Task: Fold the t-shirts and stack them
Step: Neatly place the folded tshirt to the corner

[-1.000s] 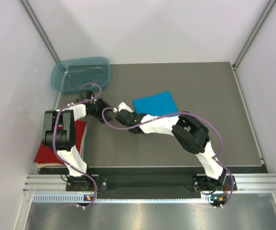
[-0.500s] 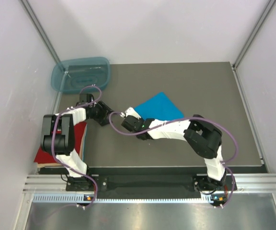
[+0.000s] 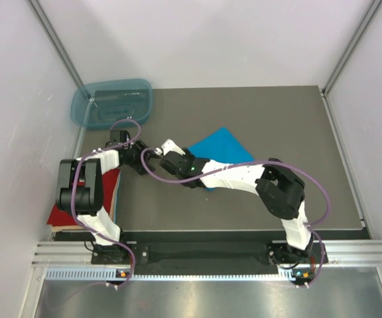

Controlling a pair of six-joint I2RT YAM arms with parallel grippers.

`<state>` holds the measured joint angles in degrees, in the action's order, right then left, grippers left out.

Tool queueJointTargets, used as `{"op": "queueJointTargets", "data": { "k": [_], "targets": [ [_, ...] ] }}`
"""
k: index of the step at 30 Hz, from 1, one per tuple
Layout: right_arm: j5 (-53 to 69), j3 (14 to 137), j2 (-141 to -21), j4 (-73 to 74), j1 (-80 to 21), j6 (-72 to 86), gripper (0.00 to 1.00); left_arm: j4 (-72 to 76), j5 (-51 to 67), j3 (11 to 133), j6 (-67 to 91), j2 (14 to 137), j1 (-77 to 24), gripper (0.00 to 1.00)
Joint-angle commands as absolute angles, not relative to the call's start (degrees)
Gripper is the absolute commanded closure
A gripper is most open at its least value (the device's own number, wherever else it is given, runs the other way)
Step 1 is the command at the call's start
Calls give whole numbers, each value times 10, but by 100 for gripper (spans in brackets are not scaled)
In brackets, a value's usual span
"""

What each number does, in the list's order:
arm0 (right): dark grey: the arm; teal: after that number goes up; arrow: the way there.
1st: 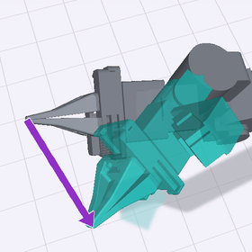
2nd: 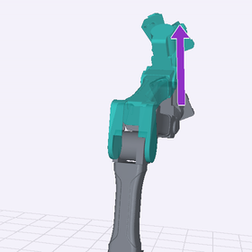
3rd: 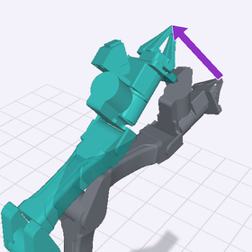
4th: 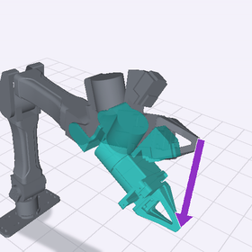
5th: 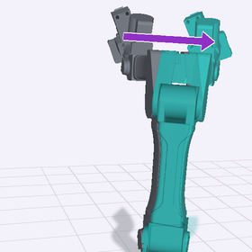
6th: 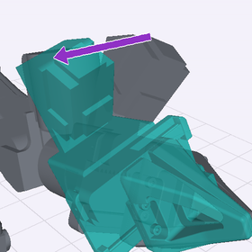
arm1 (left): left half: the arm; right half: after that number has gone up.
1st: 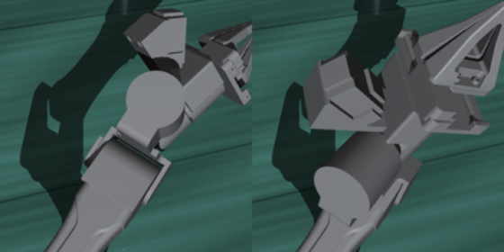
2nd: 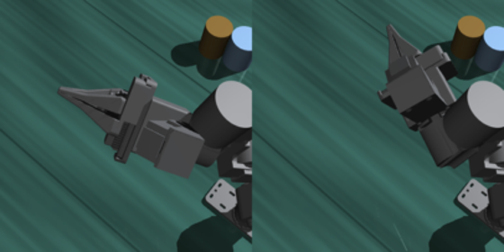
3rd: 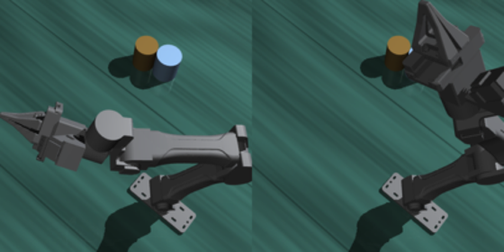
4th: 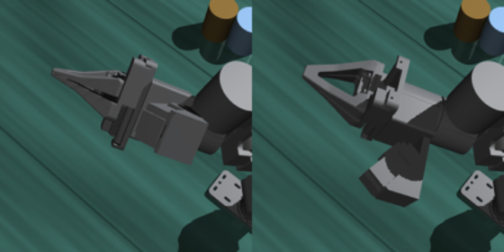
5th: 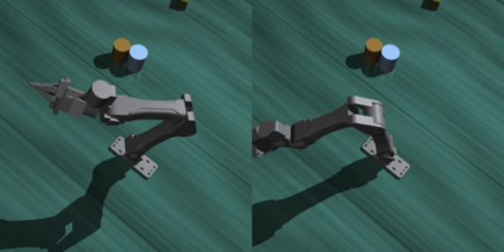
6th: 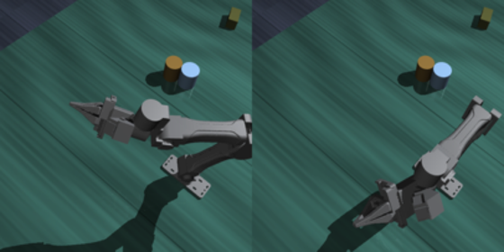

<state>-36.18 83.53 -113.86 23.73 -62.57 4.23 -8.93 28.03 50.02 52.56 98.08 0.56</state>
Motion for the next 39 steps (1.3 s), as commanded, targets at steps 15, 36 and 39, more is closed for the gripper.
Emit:
{"op": "queueJointTargets", "data": {
  "k": [15, 36, 39],
  "targets": [
    [-383, 827, -1211, 191, -613, 4, 58, -46, 262, 467, 586, 948, 2, 36],
    [-339, 751, -1109, 91, -586, 6, 100, 63, 208, 417, 706, 911, -105, 30],
    [-331, 742, -1097, 84, -586, 10, 100, 85, 196, 413, 734, 928, -131, 29]
  ]
}}
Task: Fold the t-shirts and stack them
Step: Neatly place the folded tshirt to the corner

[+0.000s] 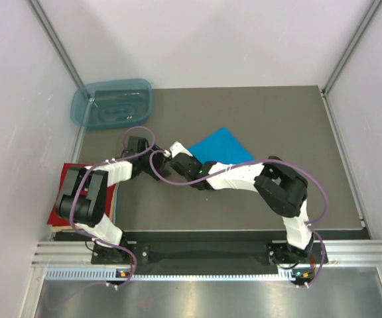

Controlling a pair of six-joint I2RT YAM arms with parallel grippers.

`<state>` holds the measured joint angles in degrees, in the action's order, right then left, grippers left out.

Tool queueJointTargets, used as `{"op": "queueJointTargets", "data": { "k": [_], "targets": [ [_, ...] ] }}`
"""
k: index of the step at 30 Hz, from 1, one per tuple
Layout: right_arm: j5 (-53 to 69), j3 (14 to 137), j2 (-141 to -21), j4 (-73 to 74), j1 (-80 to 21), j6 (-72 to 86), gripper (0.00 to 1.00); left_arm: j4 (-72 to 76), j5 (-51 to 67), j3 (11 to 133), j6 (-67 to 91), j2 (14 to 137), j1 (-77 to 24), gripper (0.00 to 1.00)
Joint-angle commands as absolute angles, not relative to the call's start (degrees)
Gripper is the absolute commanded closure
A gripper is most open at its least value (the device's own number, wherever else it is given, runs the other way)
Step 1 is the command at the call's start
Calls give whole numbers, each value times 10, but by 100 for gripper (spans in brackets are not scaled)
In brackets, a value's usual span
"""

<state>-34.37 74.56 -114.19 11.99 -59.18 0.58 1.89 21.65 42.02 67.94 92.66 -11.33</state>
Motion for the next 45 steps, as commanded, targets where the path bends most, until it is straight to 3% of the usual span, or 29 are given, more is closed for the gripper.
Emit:
{"op": "queueJointTargets", "data": {
  "k": [1, 21, 31, 45],
  "targets": [
    [-326, 739, -1094, 81, -586, 11, 100, 90, 192, 415, 739, 932, -137, 29],
    [-292, 707, -1063, 56, -586, 37, 100, 194, 104, 423, 860, 1005, -237, 29],
    [-268, 690, -1051, 43, -584, 66, 100, 259, 24, 353, 886, 958, -275, 28],
    [-242, 686, -1026, 36, -563, 86, 100, 194, -22, 339, 904, 919, -301, 30]
  ]
}}
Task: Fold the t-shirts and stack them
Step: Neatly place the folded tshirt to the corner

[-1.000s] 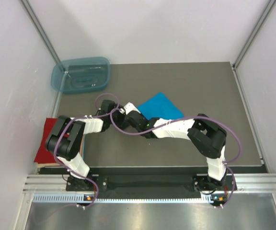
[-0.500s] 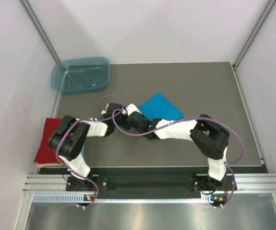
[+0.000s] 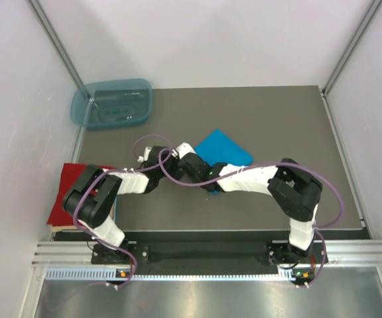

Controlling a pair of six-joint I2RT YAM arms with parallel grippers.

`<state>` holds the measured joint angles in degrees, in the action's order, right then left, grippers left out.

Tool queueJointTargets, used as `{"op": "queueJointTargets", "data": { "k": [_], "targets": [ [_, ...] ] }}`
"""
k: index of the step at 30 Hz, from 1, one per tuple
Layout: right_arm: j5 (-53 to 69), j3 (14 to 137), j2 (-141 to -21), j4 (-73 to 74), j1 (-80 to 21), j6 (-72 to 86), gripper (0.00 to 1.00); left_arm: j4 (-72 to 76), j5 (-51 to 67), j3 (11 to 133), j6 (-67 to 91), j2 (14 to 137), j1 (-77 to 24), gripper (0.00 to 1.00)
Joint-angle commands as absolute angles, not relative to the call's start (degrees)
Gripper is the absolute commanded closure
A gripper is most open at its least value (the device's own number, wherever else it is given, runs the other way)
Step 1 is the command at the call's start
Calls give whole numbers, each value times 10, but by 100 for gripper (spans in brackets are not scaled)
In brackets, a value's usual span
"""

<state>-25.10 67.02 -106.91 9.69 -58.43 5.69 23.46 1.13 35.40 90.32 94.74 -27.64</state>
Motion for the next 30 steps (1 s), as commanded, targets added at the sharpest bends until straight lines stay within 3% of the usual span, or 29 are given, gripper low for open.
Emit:
{"op": "queueJointTargets", "data": {
  "k": [1, 12, 19, 30],
  "targets": [
    [-241, 686, -1025, 36, -561, 86, 100, 195, -21, 337, 905, 914, -301, 30],
    [-232, 658, -1010, 20, -560, 93, 100, 126, -4, 347, 896, 868, -272, 31],
    [-217, 660, -1007, 18, -560, 98, 100, 278, 40, 305, 944, 934, -268, 29],
    [-211, 648, -998, 11, -560, 102, 100, 344, 43, 304, 962, 979, -272, 29]
  ]
}}
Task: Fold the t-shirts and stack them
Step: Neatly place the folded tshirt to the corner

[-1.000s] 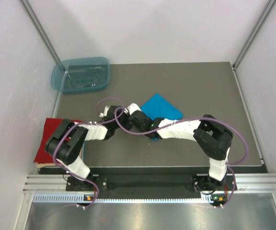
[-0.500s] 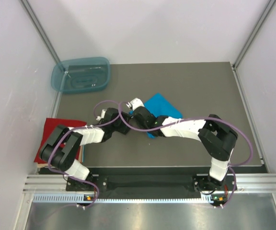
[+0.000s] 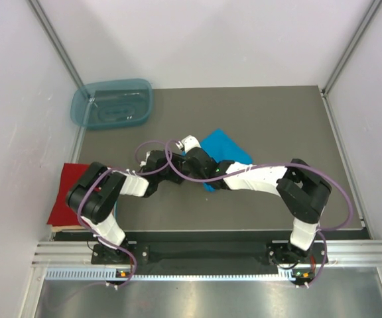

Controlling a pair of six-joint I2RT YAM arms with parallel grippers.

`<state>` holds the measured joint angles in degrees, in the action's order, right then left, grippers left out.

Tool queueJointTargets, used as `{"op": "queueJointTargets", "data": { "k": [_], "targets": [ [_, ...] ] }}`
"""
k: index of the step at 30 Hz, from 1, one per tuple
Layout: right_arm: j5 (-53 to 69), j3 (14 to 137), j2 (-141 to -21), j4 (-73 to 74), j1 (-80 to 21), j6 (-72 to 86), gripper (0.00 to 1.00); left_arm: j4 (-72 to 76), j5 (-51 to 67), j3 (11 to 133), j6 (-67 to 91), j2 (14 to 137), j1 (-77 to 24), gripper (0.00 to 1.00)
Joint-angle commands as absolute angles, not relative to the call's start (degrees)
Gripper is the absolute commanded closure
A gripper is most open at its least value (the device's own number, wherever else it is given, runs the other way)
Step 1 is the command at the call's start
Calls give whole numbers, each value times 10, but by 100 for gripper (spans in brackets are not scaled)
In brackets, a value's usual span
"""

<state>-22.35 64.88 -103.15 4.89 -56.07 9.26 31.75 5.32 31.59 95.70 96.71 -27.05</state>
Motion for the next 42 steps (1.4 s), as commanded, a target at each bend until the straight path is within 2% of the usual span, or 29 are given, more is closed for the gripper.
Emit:
{"op": "queueJointTargets", "data": {
  "k": [1, 10, 22, 29, 39, 42],
  "targets": [
    [-211, 646, -998, 10, -560, 103, 100, 351, 41, 294, 964, 974, -272, 29],
    [-205, 648, -998, 9, -559, 106, 100, 361, 5, 271, 956, 906, -274, 28],
    [-203, 655, -998, 7, -559, 109, 100, 422, 29, 289, 956, 982, -277, 27],
    [-194, 648, -993, 8, -559, 111, 100, 478, 35, 297, 962, 1022, -276, 33],
    [-191, 633, -980, 5, -559, 119, 100, 461, 16, 308, 943, 1018, -283, 41],
    [-188, 636, -985, 4, -559, 119, 100, 464, 11, 314, 928, 1016, -285, 50]
  ]
}}
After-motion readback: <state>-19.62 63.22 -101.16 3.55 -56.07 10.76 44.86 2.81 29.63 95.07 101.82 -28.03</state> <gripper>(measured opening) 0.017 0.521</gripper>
